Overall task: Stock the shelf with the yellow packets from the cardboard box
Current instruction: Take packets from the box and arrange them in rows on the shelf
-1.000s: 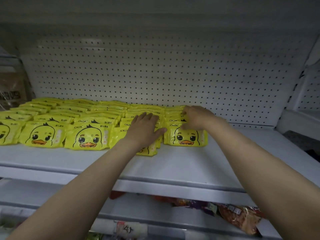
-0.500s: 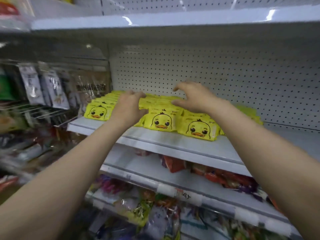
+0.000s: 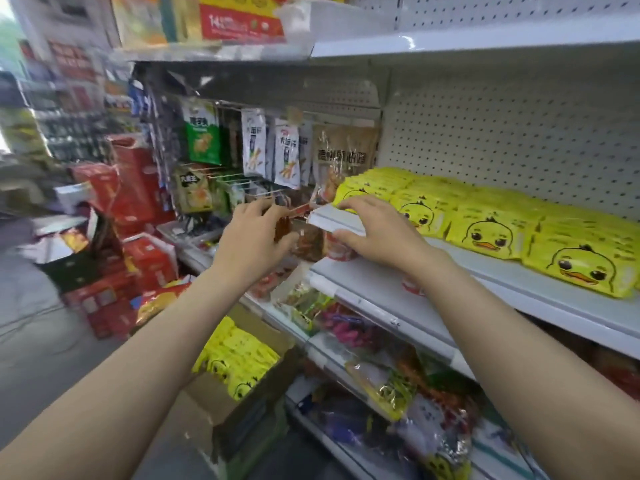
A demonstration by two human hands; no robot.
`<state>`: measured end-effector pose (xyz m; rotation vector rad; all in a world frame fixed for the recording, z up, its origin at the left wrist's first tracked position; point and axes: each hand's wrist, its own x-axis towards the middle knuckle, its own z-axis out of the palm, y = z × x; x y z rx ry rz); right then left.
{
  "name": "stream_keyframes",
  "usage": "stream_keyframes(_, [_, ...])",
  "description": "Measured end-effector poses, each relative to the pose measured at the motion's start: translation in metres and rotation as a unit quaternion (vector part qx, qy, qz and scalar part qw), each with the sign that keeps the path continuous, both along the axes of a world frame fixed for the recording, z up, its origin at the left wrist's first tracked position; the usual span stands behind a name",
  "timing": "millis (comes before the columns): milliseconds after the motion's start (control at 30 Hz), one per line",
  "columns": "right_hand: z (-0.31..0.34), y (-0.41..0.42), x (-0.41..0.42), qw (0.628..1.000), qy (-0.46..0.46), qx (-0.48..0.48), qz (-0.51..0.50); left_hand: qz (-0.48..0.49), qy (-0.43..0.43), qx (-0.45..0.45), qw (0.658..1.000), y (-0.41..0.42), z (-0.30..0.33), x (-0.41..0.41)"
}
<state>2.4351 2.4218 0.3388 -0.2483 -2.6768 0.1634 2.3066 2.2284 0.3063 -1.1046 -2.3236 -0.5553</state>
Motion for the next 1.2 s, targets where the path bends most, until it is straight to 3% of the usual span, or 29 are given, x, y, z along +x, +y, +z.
stream_keyframes(267, [-0.025, -0.052, -0.125, 0.998, -0.026, -0.001, 0.053, 0.055, -0.006, 0.000, 0.998, -0.057, -0.028, -0.090])
stream_keyframes(733, [-0.065, -0.073, -0.366, 0.991, -0.098, -0.042, 0.083, 0.111, -0.065, -0.096, 0.987, -0.081, -0.058, -0.303])
stream_keyframes(933, [-0.110, -0.067, -0.421, 0.982, -0.167, -0.059, 0.069, 0.093, -0.124, -0.114, 0.981, -0.072, -0.100, -0.358])
stream_keyframes(1200, [-0.213, -0.056, -0.478, 0.959, -0.253, -0.126, 0.006, 0.043, -0.212, -0.207, 0.954, -0.064, -0.199, -0.434])
